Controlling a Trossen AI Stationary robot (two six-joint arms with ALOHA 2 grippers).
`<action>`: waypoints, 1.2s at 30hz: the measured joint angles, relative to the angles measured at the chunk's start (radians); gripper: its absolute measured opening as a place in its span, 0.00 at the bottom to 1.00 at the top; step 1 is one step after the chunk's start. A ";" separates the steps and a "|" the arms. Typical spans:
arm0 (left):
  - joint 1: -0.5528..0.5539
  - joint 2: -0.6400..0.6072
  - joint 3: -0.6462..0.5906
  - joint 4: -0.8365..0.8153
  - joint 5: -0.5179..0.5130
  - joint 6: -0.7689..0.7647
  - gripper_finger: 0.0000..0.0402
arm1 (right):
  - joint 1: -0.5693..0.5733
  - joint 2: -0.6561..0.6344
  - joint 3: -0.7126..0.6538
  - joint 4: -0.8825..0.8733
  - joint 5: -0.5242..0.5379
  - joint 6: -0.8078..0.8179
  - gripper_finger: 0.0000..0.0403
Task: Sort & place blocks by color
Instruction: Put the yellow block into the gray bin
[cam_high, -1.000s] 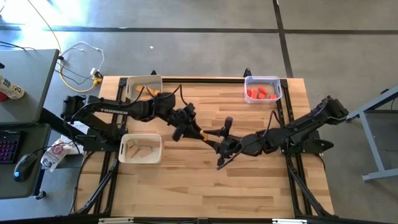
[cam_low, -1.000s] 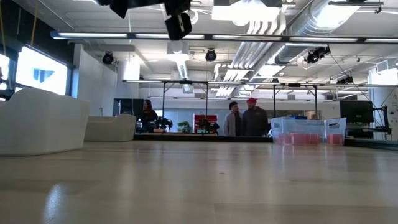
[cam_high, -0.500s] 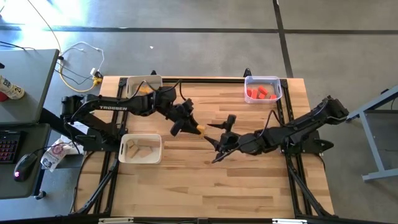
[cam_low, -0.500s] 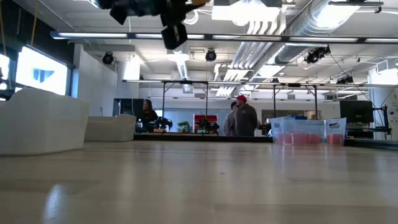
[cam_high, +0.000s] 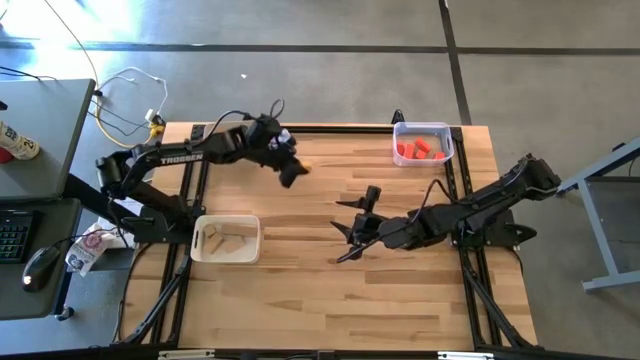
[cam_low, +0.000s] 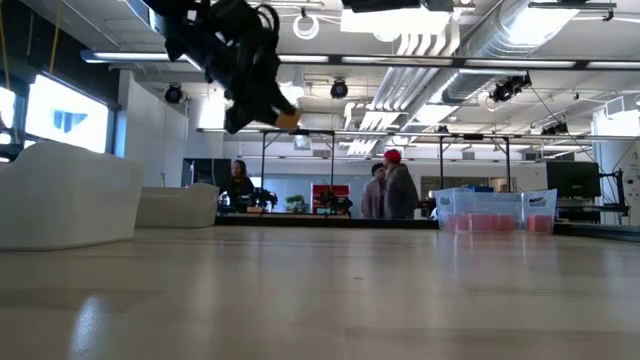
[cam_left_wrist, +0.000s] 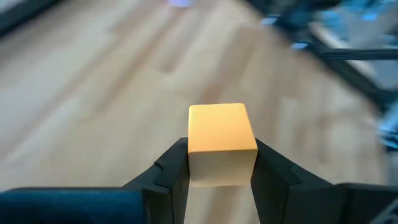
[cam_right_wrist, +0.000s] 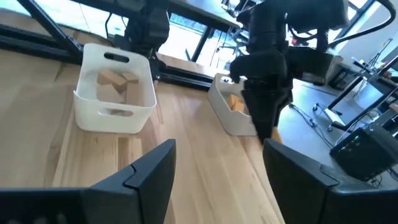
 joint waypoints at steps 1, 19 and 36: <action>0.017 0.000 0.000 -0.016 -0.026 0.013 0.27 | 0.000 0.000 0.000 -0.007 0.000 0.001 0.56; 0.216 0.000 0.000 -0.237 -0.779 0.183 0.28 | 0.000 0.000 0.000 -0.095 -0.003 0.072 0.56; 0.276 0.000 0.000 -0.455 -0.784 0.178 0.31 | -0.003 0.000 0.000 -0.107 -0.001 0.069 0.56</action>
